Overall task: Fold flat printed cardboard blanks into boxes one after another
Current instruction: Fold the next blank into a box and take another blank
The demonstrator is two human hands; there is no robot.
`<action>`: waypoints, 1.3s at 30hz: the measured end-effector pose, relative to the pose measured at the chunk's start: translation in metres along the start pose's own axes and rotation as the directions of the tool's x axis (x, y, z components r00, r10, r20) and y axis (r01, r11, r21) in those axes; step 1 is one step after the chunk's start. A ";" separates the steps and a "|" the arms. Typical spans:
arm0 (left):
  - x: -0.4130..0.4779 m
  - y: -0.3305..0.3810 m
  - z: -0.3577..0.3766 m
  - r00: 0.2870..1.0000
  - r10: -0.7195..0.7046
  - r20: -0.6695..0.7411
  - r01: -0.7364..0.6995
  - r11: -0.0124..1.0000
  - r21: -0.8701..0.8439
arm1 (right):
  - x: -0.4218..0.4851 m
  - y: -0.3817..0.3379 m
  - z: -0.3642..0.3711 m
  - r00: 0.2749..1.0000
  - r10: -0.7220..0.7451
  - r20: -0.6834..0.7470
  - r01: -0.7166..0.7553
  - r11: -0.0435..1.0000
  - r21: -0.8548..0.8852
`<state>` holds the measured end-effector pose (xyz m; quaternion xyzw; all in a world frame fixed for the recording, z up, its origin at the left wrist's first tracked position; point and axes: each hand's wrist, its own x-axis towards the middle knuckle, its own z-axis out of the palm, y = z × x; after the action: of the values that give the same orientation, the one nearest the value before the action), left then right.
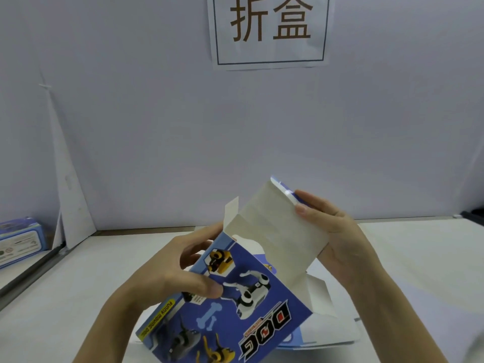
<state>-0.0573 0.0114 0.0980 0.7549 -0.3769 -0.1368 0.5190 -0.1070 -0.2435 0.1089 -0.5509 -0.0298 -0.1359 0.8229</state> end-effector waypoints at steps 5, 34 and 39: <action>-0.001 -0.005 -0.008 0.999 0.000 0.045 0.003 0.999 -0.051 | -0.006 0.000 0.006 0.987 -0.158 -0.041 0.153 0.982 -0.109; 0.027 -0.005 0.032 0.674 0.000 -0.739 -0.153 0.978 -0.140 | -0.002 0.040 0.031 0.985 -0.084 0.153 0.139 0.905 -0.402; 0.028 -0.008 0.037 0.641 0.065 -0.765 -0.171 0.984 -0.060 | -0.003 0.038 0.031 0.977 -0.090 0.193 0.164 0.896 -0.412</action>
<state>-0.0567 -0.0324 0.0800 0.6820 -0.1636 0.2024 0.6835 -0.0973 -0.2011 0.0857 -0.7236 -0.1052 -0.1452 0.6666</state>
